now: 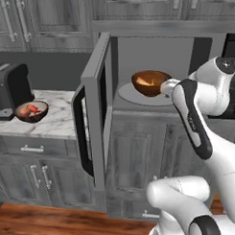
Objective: Place the bowl containing the hot dog and shrimp in the microwave. Close the microwave door and press the start button to microwave the meal.
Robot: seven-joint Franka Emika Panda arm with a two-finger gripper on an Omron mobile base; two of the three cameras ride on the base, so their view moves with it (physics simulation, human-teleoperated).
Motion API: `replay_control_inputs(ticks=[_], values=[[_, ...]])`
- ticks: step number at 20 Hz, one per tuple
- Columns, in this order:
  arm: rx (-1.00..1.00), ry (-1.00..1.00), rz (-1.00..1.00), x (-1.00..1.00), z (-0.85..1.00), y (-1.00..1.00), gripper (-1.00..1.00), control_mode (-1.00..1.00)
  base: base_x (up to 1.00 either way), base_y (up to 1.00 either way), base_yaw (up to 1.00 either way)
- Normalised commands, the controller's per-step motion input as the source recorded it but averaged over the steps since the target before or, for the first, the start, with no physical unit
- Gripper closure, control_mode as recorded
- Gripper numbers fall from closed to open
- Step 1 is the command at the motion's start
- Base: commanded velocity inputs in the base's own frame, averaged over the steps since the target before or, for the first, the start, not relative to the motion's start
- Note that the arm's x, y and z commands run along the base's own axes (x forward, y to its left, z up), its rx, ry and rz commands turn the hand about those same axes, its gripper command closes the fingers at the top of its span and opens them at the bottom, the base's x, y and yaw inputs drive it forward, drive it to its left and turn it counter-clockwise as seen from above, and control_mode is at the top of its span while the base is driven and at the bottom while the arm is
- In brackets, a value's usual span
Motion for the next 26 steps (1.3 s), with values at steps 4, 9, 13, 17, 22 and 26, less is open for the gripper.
replay_control_inputs(ticks=[4,9,13,17,22,26], values=[[-0.59,-0.01,0.43,-1.00,0.27,0.46,-1.00,-1.00,0.00,0.00,0.00],[-0.52,-0.08,0.40,-1.00,0.10,0.30,-1.00,-1.00,0.00,0.00,0.00],[-0.39,-0.16,0.33,-1.00,0.06,0.12,-1.00,-1.00,0.00,0.00,0.00],[-0.33,-0.17,0.21,-0.82,0.27,0.23,-1.00,-1.00,0.00,0.00,0.00],[-0.27,-0.04,0.10,-0.15,0.59,0.50,-1.00,-1.00,0.00,0.00,0.00],[-0.27,-0.02,0.08,-0.10,0.42,0.71,-1.00,-1.00,0.00,0.00,0.00]])
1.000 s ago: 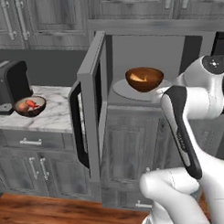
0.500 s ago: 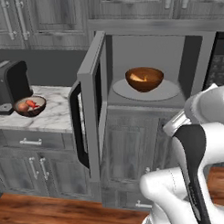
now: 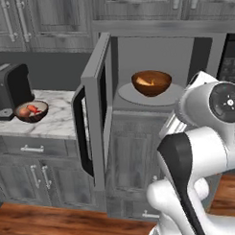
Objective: Place the bowl containing the hot dog and shrimp in the microwave. Close the microwave door and press the start button to microwave the meal.
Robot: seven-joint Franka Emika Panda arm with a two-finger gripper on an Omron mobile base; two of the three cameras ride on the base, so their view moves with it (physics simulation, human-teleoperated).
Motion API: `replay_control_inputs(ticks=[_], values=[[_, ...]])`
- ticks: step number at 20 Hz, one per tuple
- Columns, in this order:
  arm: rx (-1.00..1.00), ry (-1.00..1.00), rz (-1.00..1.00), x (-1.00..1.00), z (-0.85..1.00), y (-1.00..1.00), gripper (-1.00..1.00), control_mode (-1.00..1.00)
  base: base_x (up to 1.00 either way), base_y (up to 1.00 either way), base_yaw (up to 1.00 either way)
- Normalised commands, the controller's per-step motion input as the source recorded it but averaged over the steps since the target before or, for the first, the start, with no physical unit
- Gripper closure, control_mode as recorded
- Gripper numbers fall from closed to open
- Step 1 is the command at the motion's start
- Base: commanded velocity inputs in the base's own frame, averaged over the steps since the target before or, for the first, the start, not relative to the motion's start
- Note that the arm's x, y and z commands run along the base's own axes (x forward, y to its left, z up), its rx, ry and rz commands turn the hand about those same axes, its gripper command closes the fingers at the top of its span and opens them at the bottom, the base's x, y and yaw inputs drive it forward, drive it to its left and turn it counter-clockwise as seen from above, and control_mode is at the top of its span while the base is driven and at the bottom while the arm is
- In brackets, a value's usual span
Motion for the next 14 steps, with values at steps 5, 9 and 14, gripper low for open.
replay_control_inputs(ticks=[5,9,14], values=[[-0.29,-0.09,0.08,-0.12,0.07,0.88,-1.00,-1.00,0.00,0.00,0.00],[-0.35,-0.25,0.07,-0.22,-0.31,0.87,-1.00,-1.00,0.00,0.00,0.00],[-0.34,-0.22,0.03,-0.10,-0.23,0.92,-1.00,-1.00,0.00,0.00,0.00]])
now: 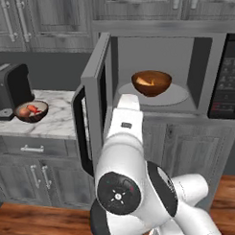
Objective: Place the bowl containing the hot dog and shrimp in the microwave. Close the microwave door and press the start button to microwave the meal.
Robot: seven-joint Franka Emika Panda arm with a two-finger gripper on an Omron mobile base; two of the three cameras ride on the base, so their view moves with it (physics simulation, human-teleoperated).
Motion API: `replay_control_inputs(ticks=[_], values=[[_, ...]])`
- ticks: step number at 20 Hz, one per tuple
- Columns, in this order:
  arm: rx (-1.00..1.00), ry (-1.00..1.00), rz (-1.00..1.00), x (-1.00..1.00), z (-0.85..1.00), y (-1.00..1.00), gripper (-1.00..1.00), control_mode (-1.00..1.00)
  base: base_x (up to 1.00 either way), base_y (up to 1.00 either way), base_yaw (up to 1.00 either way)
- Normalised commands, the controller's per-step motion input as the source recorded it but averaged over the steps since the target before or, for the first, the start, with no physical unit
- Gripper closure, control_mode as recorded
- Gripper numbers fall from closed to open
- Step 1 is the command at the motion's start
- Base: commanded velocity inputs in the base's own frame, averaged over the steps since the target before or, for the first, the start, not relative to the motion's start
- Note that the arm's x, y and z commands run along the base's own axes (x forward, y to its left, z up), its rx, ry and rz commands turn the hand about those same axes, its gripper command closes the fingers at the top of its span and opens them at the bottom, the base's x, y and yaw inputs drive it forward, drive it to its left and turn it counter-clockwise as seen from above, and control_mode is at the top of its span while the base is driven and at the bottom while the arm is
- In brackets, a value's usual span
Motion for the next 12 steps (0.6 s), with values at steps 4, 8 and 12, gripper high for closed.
replay_control_inputs(ticks=[4,8,12], values=[[-0.26,-0.13,0.00,0.00,-0.02,0.92,-1.00,-1.00,0.00,0.00,0.00],[-0.23,-0.02,0.00,0.00,0.00,0.97,-1.00,-1.00,0.00,0.00,0.00],[-0.22,0.00,0.00,0.02,-0.10,0.93,-1.00,-1.00,0.00,0.00,0.00]])
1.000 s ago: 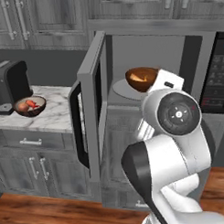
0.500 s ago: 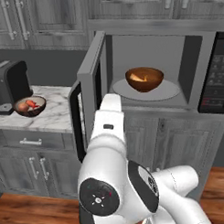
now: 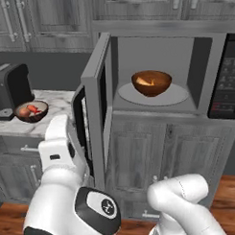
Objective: Place the bowl containing the hot dog and shrimp in the microwave. Close the microwave door and press the start button to microwave the meal.
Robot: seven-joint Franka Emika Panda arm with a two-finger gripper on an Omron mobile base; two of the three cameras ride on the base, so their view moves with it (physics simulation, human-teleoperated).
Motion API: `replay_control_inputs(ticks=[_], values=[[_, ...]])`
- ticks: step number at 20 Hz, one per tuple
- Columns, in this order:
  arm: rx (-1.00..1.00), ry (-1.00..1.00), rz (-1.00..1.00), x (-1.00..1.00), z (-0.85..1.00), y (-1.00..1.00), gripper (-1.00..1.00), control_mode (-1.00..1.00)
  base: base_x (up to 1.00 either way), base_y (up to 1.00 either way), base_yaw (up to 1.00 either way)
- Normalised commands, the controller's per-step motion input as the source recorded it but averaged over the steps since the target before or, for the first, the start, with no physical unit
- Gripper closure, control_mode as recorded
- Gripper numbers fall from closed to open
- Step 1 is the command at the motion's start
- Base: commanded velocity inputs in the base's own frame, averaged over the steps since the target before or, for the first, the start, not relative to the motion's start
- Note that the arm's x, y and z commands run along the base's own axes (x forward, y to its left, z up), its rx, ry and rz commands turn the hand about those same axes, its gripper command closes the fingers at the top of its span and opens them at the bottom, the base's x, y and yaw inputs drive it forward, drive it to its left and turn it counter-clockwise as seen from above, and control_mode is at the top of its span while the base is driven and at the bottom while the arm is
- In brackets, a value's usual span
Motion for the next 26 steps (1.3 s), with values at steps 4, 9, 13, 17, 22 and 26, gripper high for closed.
replay_control_inputs(ticks=[4,9,13,17,22,26], values=[[-0.09,0.00,0.00,0.25,-0.15,0.69,-1.00,-1.00,0.00,0.00,0.00],[-0.01,0.00,-0.05,0.53,-0.06,0.39,-1.00,-1.00,0.00,0.00,0.00],[-0.01,0.00,-0.08,0.65,-0.10,0.34,-1.00,-1.00,0.00,0.00,0.00],[0.00,0.00,-0.09,0.68,-0.14,0.25,-1.00,-1.00,0.00,0.00,0.00],[0.00,0.00,-0.13,0.75,-0.15,0.11,-1.00,-1.00,0.00,0.00,0.00],[0.00,0.00,-0.21,0.70,-0.09,0.00,-1.00,-1.00,0.00,0.00,0.00]])
